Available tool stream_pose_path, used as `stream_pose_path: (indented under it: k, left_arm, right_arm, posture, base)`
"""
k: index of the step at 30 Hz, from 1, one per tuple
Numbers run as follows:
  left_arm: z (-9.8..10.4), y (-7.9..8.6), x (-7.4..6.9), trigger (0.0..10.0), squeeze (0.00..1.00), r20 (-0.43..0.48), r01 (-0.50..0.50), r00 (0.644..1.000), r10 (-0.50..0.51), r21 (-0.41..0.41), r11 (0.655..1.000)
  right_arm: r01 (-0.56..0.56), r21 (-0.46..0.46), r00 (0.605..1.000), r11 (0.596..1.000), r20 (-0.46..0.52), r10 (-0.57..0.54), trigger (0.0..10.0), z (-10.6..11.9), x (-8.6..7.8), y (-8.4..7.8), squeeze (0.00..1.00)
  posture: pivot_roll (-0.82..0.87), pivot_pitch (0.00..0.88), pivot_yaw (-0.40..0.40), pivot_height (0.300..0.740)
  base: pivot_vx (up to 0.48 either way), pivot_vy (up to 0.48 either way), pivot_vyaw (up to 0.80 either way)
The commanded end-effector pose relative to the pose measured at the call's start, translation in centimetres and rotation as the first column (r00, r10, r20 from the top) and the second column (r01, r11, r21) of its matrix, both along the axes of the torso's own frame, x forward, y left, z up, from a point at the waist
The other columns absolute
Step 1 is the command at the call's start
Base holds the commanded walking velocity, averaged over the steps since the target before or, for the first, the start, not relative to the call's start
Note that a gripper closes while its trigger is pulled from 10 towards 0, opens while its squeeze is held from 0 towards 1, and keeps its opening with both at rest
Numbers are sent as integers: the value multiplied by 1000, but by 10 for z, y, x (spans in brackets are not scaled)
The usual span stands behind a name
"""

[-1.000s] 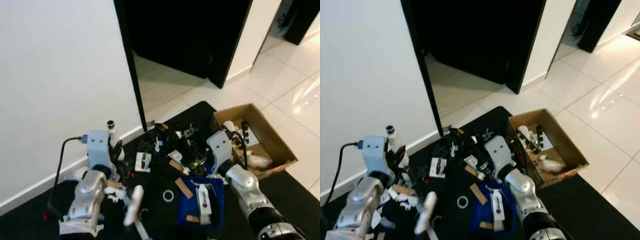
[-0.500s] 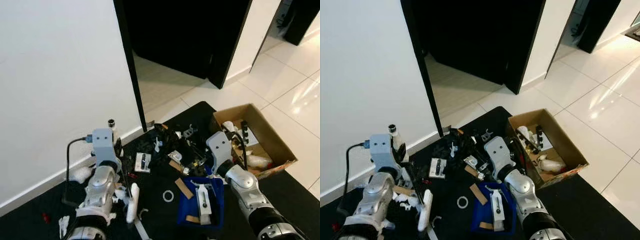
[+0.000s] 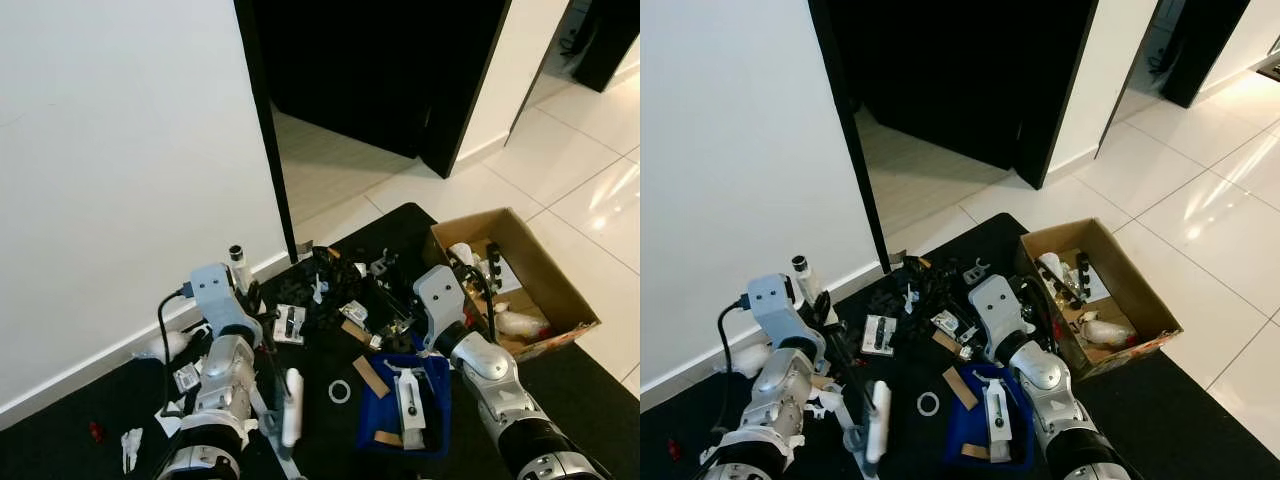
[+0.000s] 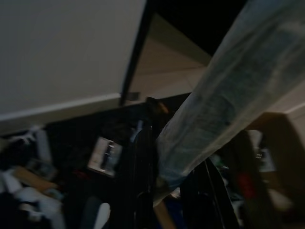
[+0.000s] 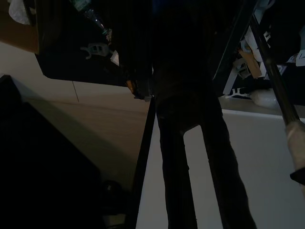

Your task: Sweep floor

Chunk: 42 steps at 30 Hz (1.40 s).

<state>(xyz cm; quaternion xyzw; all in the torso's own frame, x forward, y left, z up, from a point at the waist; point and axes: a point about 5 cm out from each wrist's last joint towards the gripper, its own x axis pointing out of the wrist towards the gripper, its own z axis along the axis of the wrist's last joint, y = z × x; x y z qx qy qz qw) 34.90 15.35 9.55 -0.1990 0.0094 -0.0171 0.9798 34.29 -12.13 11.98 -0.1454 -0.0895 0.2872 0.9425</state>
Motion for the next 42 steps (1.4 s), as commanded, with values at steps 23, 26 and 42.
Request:
stream_pose_path:
  k: [23, 26, 42]
  left_arm:
    - [23, -40, -16, 10000, 0, 117, 313, 948, -295, -192, 930]
    - [43, 1, -24, 10000, 0, 165, 272, 948, -272, 22, 962]
    - [53, 75, -69, 10000, 0, 103, 63, 990, -101, 323, 944]
  right_arm:
    - [-32, 42, 995, 999, -97, 36, 10000, -17, -7, 10, 0]
    - [-27, 44, 995, 999, -99, 31, 10000, -18, -8, 8, 0]
    - [-41, 45, 993, 998, -105, 46, 10000, -19, -7, 12, 0]
  posture:
    - [50, 336, 66, 740]
    - [65, 331, 69, 740]
    - [96, 326, 59, 740]
  base:
    - [0, 0, 0]
    - [0, 0, 0]
    - [0, 0, 0]
